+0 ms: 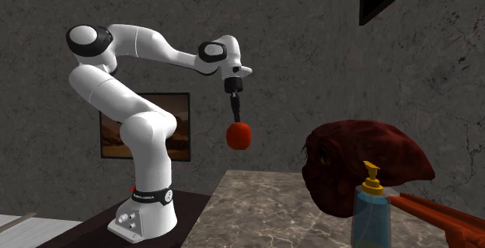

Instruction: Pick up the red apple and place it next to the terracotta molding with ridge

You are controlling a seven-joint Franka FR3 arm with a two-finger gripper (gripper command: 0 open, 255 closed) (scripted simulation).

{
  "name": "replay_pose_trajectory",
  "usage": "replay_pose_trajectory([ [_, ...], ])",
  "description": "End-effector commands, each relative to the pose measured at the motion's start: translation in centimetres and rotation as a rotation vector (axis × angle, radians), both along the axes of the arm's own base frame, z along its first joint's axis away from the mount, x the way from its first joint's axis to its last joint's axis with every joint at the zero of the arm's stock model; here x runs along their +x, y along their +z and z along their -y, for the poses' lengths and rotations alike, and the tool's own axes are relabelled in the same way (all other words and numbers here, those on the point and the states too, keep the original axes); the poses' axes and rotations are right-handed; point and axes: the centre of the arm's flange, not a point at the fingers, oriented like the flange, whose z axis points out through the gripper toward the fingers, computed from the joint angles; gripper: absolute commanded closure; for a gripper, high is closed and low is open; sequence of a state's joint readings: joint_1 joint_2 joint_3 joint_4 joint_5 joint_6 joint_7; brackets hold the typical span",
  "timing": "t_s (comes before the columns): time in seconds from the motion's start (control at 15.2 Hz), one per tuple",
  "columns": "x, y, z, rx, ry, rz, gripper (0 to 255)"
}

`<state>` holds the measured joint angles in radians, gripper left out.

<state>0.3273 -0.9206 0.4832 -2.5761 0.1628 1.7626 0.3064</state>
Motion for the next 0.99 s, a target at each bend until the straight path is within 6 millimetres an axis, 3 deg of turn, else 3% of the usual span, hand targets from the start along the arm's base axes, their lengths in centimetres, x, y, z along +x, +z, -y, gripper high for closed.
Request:
replay_pose_trajectory([
  [0.0,0.0,1.1,0.0,0.0,0.0,0.0,255],
  [0.79,0.0,7.3,0.0,0.0,0.0,0.0,255],
  [0.92,1.8,7.3,2.0,0.0,0.0,0.0,255],
])
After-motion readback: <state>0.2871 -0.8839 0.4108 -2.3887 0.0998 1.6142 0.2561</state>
